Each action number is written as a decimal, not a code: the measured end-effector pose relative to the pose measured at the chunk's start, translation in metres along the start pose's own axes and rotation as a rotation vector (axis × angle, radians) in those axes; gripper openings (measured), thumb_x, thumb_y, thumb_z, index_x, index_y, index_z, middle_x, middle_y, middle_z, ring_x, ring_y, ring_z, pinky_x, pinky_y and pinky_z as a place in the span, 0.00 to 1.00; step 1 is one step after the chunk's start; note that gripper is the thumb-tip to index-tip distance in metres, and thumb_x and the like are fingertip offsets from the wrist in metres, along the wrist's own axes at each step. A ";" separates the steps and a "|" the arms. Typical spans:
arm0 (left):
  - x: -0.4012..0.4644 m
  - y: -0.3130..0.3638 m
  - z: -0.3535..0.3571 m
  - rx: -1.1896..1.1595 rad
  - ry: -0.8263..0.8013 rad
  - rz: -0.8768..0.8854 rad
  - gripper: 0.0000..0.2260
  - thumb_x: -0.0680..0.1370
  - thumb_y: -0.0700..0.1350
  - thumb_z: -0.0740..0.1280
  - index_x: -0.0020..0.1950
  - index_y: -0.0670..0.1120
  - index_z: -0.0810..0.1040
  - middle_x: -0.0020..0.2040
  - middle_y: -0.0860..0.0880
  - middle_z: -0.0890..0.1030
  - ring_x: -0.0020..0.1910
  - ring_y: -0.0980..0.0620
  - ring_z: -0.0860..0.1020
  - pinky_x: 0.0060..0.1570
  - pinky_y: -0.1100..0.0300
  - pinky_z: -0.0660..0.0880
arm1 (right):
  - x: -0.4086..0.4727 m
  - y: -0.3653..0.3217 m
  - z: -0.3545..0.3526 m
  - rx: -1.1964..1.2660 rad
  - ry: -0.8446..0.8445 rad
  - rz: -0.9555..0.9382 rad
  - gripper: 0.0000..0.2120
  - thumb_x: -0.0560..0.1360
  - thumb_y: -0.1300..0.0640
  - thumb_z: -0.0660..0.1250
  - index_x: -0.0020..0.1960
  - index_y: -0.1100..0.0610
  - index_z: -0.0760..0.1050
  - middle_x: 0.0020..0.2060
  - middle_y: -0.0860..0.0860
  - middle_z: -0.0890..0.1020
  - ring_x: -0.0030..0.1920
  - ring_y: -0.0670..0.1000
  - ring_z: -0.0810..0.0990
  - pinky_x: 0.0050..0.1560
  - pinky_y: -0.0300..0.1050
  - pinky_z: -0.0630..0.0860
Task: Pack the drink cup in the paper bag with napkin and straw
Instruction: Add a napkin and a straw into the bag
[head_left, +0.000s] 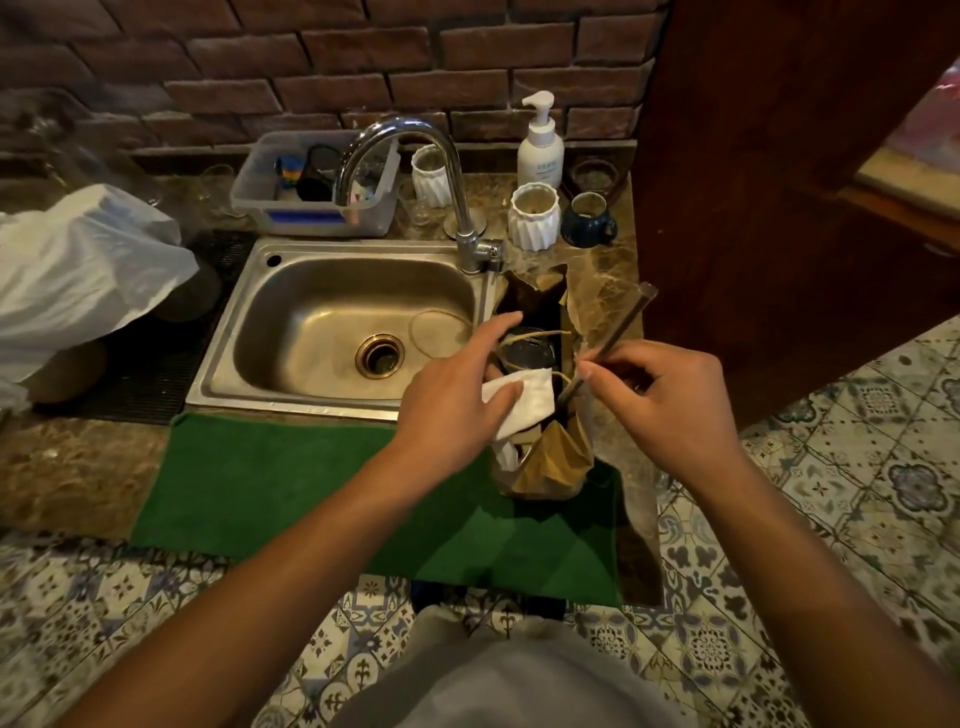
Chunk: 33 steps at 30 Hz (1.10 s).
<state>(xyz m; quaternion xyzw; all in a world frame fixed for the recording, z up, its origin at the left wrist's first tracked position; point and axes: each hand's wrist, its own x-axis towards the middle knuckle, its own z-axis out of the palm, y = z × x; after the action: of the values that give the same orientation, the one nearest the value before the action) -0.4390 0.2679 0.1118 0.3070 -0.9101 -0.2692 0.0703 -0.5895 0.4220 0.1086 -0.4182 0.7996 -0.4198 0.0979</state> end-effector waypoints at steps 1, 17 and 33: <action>0.002 0.000 0.002 0.077 -0.001 -0.005 0.32 0.80 0.54 0.69 0.80 0.62 0.57 0.45 0.51 0.84 0.43 0.48 0.82 0.42 0.47 0.81 | 0.000 0.000 -0.001 0.001 0.000 -0.002 0.09 0.78 0.51 0.72 0.52 0.55 0.87 0.44 0.49 0.88 0.42 0.48 0.85 0.43 0.55 0.82; -0.011 -0.019 -0.011 -0.064 -0.116 -0.024 0.35 0.81 0.52 0.66 0.82 0.59 0.50 0.51 0.62 0.79 0.33 0.60 0.79 0.38 0.50 0.81 | 0.010 0.006 0.009 -0.140 -0.086 -0.043 0.13 0.78 0.46 0.69 0.47 0.54 0.86 0.37 0.47 0.85 0.37 0.47 0.81 0.38 0.53 0.79; -0.027 -0.025 -0.012 -0.281 -0.138 -0.082 0.32 0.82 0.48 0.65 0.81 0.62 0.52 0.62 0.57 0.81 0.45 0.56 0.82 0.49 0.55 0.79 | 0.021 -0.011 0.038 -0.322 -0.293 0.013 0.13 0.77 0.41 0.70 0.57 0.44 0.85 0.35 0.44 0.84 0.39 0.49 0.83 0.40 0.50 0.82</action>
<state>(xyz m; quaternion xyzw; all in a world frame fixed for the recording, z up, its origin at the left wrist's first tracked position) -0.4009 0.2618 0.1091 0.3117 -0.8530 -0.4169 0.0387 -0.5777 0.3806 0.0970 -0.4797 0.8363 -0.2207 0.1478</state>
